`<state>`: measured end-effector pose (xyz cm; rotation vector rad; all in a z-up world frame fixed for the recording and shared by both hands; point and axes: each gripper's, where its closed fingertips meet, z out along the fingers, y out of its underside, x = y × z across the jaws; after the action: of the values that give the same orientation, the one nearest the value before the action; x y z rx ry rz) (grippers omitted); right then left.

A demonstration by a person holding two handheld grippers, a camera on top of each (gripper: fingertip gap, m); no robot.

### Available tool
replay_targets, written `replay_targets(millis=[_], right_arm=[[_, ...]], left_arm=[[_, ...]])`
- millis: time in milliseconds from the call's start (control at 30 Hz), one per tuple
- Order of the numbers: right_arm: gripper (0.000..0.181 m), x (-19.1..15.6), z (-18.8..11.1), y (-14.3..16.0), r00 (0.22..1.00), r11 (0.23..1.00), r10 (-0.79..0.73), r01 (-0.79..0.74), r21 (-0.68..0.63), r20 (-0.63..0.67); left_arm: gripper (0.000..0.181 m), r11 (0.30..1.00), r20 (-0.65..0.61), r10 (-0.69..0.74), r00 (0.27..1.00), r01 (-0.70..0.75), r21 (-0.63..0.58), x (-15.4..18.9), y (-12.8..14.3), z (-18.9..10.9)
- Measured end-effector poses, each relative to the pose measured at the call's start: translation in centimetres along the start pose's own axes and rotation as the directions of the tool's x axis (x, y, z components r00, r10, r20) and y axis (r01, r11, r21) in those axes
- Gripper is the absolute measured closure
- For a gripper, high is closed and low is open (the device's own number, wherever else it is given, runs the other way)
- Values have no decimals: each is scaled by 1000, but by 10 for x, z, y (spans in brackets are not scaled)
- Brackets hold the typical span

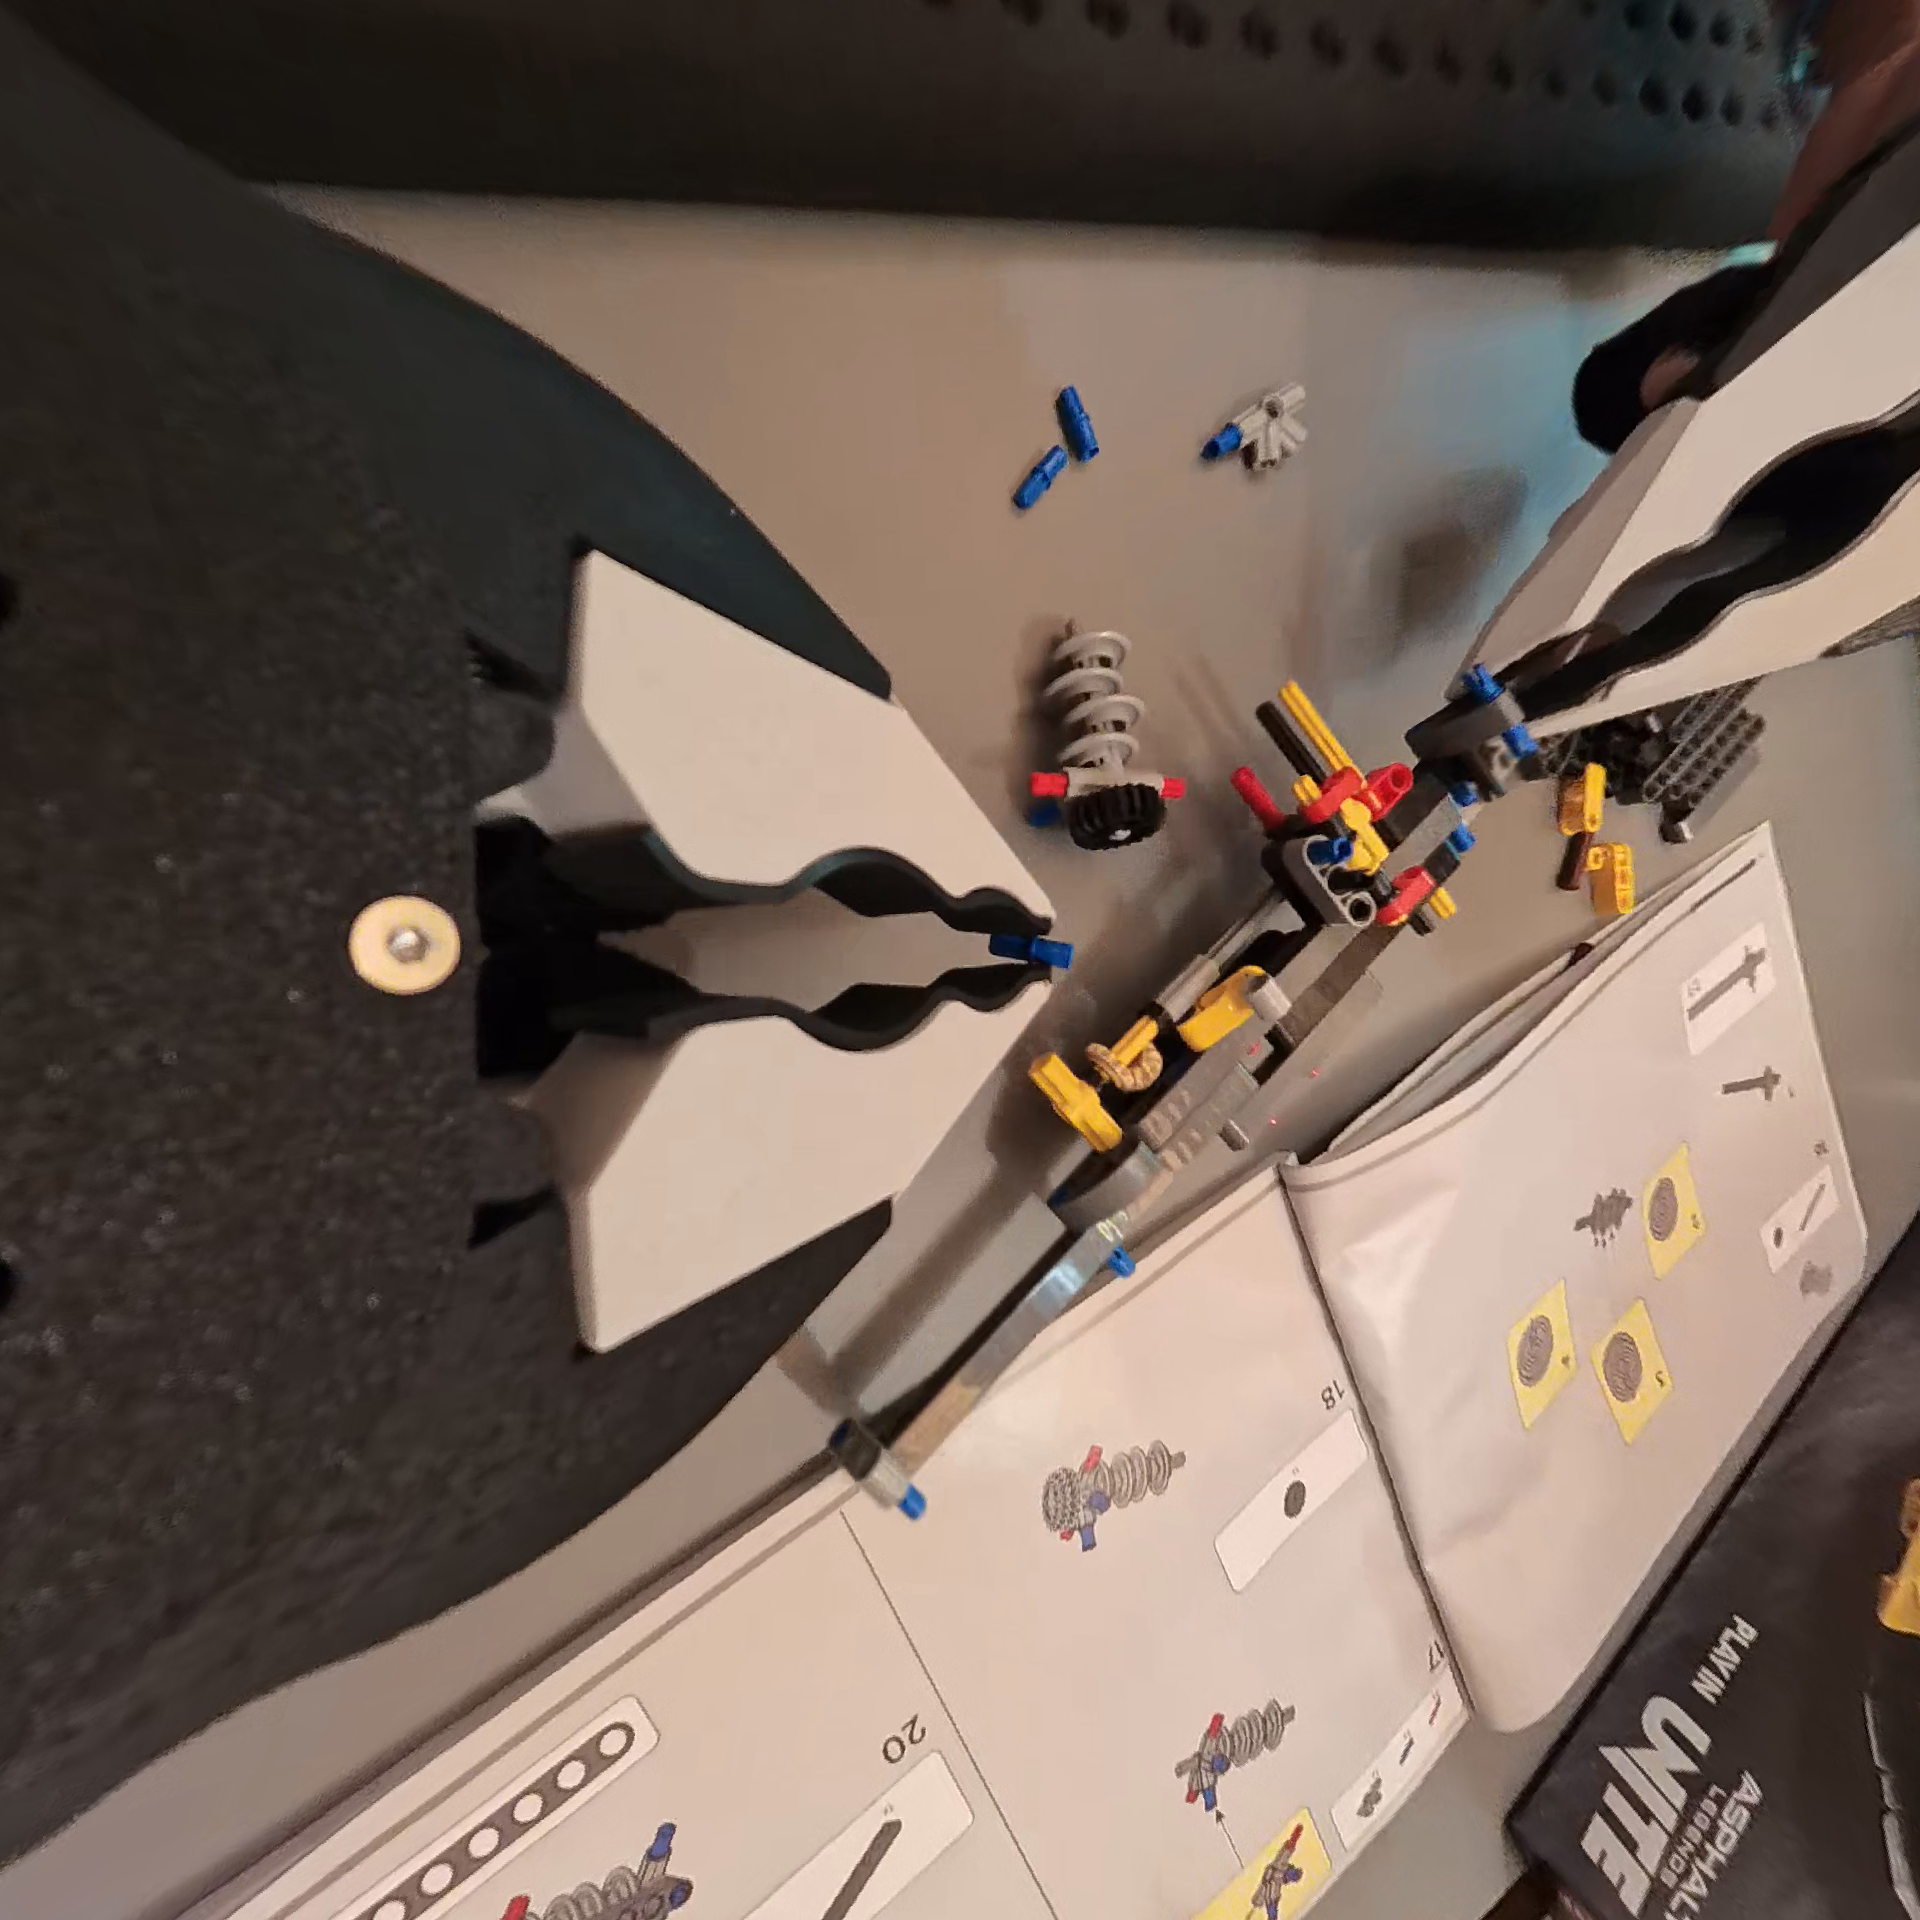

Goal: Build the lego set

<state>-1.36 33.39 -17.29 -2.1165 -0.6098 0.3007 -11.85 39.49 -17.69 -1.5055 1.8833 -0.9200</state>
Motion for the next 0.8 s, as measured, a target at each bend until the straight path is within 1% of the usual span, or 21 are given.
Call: replay_targets(millis=[133,200,300,367,400,500,600,667,767,800], right_arm=[[177,0,5,8,999,998,-34,32,-51,-21],[177,8,7,14,998,996,-18,13,-86,-66],[177,21,9,22,992,990,28,-44,-134,-120],[177,29,9,23,987,990,-2,-20,-137,-159],[177,31,9,21,984,992,-21,-2,-128,-178],[177,30,11,17,983,993,-32,12,-115,-180],[177,29,15,20,982,991,-57,35,-127,-179],[177,32,19,18,975,990,-98,75,-123,-198],[177,36,25,12,945,971,-237,220,-99,-227],[178,35,28,13,938,962,-271,254,-101,-214]], left_arm=[[174,999,24,52,998,-52,-5,-1,3,2],[174,999,12,33,999,-34,17,-1,1,0],[174,992,-65,-90,994,95,77,5,-12,-6],[175,971,-125,-193,973,208,115,6,-23,-11],[174,957,-154,-239,959,259,130,6,-28,-14],[174,904,-203,-369,907,401,148,3,-40,-19],[174,832,-266,-488,831,535,145,3,-54,-21],[175,811,-295,-510,808,565,148,6,-64,-23],[174,787,-306,-540,784,599,146,5,-73,-23],[174,777,-310,-552,774,613,147,3,-75,-23]])
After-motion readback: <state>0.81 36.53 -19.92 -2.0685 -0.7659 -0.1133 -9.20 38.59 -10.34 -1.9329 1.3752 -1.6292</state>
